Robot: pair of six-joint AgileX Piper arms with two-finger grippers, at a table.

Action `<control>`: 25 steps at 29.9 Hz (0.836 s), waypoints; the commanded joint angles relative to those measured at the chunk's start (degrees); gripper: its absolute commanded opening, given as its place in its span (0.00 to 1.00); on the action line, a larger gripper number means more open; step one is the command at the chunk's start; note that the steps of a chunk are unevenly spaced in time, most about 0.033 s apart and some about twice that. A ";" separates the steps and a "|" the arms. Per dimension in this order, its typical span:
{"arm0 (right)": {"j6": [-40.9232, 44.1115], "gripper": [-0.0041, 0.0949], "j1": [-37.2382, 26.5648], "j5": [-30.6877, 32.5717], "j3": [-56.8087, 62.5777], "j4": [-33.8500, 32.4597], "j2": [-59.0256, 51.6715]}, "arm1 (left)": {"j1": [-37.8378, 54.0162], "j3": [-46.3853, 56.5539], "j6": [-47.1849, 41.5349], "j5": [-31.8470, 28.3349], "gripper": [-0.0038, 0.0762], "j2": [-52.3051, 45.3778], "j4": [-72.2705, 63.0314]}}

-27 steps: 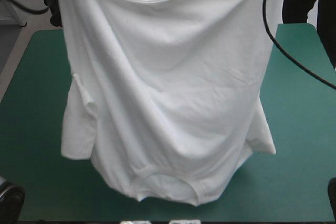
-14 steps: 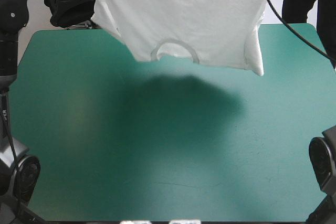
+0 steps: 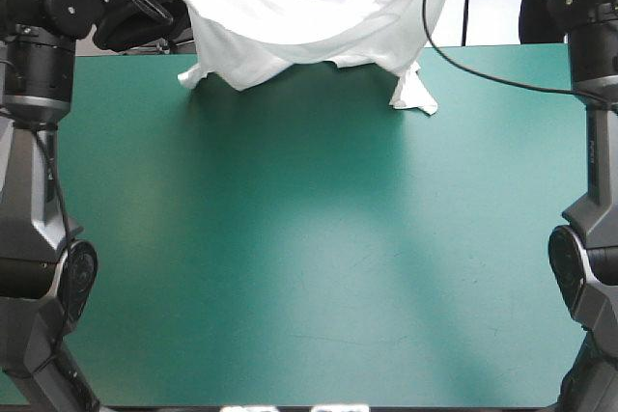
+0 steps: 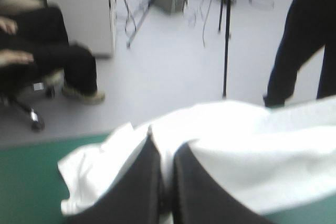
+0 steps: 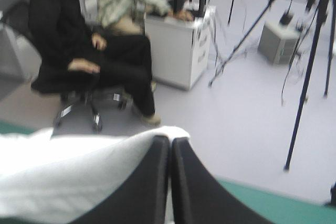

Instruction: Fold the cloth

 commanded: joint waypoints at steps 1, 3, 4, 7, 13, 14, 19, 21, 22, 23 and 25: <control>-1.38 0.02 -0.42 3.02 5.67 0.90 -3.12 | 0.26 0.11 -1.18 4.40 0.03 -0.69 -1.10; -1.75 0.02 -0.31 5.27 10.24 1.53 -3.36 | 0.26 2.82 -1.18 6.81 0.03 -0.70 -1.10; -2.21 0.02 -0.31 6.02 12.46 1.83 -3.34 | 0.26 4.21 -1.18 8.67 0.03 -0.70 -1.10; -3.73 0.02 -0.31 7.42 18.61 2.24 -4.05 | 0.26 9.23 -1.18 12.39 0.03 -1.07 -1.27; -5.00 0.02 -0.31 10.51 31.28 3.70 -8.82 | 0.26 22.00 -1.18 15.12 0.03 -4.85 -1.90; -5.24 0.02 -0.31 10.51 34.03 3.70 -9.96 | 0.26 23.82 -1.18 15.54 0.03 -5.72 -1.90; -6.95 0.02 -0.31 10.27 46.95 3.30 -17.13 | 0.05 35.77 -1.18 15.54 0.03 -12.11 -2.39; -7.12 0.02 -0.31 10.27 51.57 2.42 -19.59 | -0.21 41.15 -1.18 15.19 0.03 -15.19 -2.52; -7.11 0.02 -0.31 10.16 54.05 2.28 -20.91 | -0.47 43.96 -1.18 14.92 0.03 -16.80 -2.52; -7.11 0.02 -0.31 10.17 56.00 2.28 -21.97 | -0.72 46.21 -1.18 14.34 0.03 -18.13 -2.41; -7.11 0.02 0.08 10.28 60.66 2.14 -24.71 | -1.65 51.76 -1.18 13.17 0.03 -21.29 -1.48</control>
